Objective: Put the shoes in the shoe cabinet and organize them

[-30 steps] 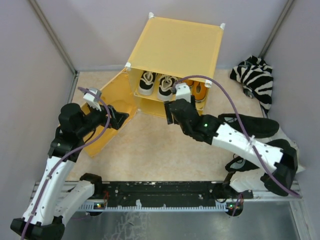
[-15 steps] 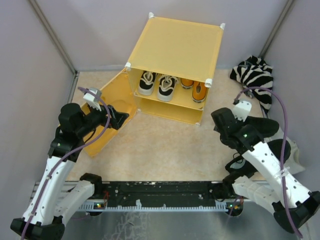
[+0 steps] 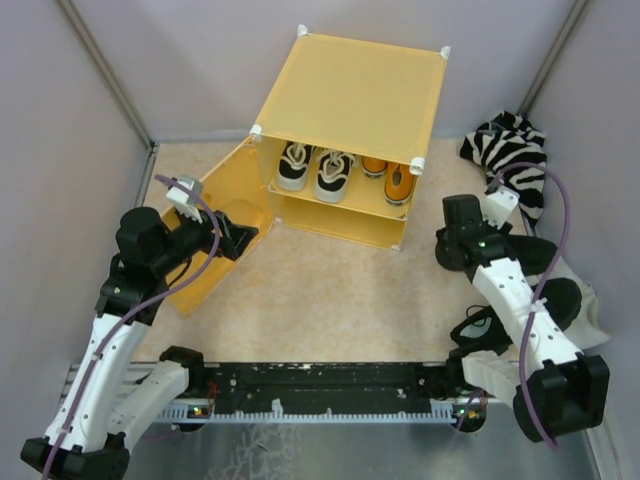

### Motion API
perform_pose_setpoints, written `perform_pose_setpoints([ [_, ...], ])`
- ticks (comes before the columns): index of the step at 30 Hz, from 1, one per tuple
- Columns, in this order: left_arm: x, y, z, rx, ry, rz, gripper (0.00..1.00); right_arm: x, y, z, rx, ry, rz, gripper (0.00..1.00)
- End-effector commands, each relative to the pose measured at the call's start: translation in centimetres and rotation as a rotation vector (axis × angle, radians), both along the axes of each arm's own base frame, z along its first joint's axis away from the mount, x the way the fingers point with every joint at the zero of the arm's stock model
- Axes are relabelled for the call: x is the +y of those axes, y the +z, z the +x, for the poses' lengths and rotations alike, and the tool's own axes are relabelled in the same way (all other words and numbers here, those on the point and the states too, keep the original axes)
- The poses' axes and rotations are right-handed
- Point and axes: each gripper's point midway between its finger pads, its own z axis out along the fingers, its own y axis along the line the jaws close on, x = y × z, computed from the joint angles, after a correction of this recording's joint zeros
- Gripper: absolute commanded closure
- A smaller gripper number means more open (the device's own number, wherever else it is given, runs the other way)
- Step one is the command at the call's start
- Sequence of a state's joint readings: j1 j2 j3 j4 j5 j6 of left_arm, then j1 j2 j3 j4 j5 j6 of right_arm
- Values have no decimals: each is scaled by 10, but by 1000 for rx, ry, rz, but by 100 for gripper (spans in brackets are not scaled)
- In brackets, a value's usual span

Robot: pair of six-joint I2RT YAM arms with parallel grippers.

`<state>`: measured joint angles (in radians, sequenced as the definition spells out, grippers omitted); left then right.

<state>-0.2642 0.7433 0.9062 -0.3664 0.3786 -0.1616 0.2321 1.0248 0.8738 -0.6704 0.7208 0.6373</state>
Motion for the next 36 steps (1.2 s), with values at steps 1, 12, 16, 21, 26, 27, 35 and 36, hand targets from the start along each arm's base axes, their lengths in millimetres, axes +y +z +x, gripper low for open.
perform_pose_setpoints([
  [1, -5, 4, -1, -18, -24, -16, 1, -7, 2, 29, -62, -30, -13, 41],
  [12, -4, 3, 0, -11, -20, -11, 1, -50, -50, 35, 50, -151, -14, 41],
  [16, -5, 1, 1, -6, -21, -10, 1, -51, -71, 34, 116, -142, -12, 43],
  [21, -5, 2, 1, -6, -20, -10, 1, -48, -72, 29, 101, -129, 0, 59],
  [26, -4, 2, 0, -8, -18, -11, 1, -39, -50, 28, 18, -74, 44, 94],
  [27, -4, 2, 0, -9, -18, -12, 1, -36, -45, 28, -2, -60, 57, 100],
  [35, -3, 6, -2, -20, -16, -15, 1, -17, 20, 17, -205, 53, 131, 100],
  [36, -4, 6, -2, -19, -17, -17, 1, -14, 30, 14, -223, 68, 136, 100],
])
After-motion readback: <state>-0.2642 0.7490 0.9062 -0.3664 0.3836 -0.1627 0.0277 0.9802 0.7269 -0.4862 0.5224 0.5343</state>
